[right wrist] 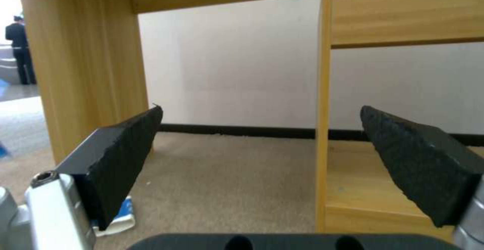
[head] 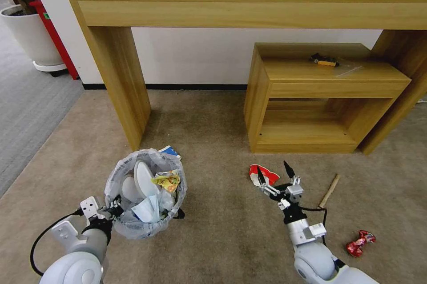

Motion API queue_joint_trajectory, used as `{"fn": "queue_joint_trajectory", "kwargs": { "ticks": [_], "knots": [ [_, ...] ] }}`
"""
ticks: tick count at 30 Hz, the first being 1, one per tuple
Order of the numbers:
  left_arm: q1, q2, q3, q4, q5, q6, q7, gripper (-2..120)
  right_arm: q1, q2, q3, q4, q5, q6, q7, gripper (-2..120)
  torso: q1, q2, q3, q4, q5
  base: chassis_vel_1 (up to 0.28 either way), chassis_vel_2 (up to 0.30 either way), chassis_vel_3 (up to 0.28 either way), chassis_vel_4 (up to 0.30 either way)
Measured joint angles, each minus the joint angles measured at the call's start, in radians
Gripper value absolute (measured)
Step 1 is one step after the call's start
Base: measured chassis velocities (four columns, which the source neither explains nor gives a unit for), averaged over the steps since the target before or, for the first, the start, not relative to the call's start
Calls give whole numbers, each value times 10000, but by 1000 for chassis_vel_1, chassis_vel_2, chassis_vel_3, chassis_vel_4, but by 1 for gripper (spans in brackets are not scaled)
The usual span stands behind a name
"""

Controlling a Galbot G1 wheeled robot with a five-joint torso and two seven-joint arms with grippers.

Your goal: Pick up the trash bin and place the garbage on the floor into it.

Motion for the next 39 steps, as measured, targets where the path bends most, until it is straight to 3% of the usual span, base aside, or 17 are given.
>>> {"fn": "queue_joint_trajectory", "kwargs": {
  "ticks": [10,17,27,30,32,39],
  "knots": [
    [-79,10,35,75,-31,0,-11,0,-212,87,16,-121,49,137,-309,100,0,0,0,2,-2,-46,-50,57,65],
    [-99,58,8,124,-82,0,-16,0,-177,155,-119,-302,-116,207,-279,100,0,1,0,1,-1,-208,-208,210,199],
    [-205,212,-116,225,-320,-1,-24,0,-357,55,-58,-1394,-1317,137,129,100,0,0,0,1,1,-150,-149,153,141],
    [-269,250,-151,321,-355,-4,-36,0,-670,-80,-115,-1691,-738,-141,343,100,0,0,0,0,-4,40,42,-23,-41],
    [-378,252,-170,464,-435,-6,-66,0,-891,4,-259,-1854,481,-594,837,100,0,0,0,0,-3,55,42,-33,-47],
    [-482,401,-387,735,-586,-11,-89,0,-1487,131,26,-2807,1297,-497,831,100,0,1,0,1,0,15,12,-6,-10]
  ]
}}
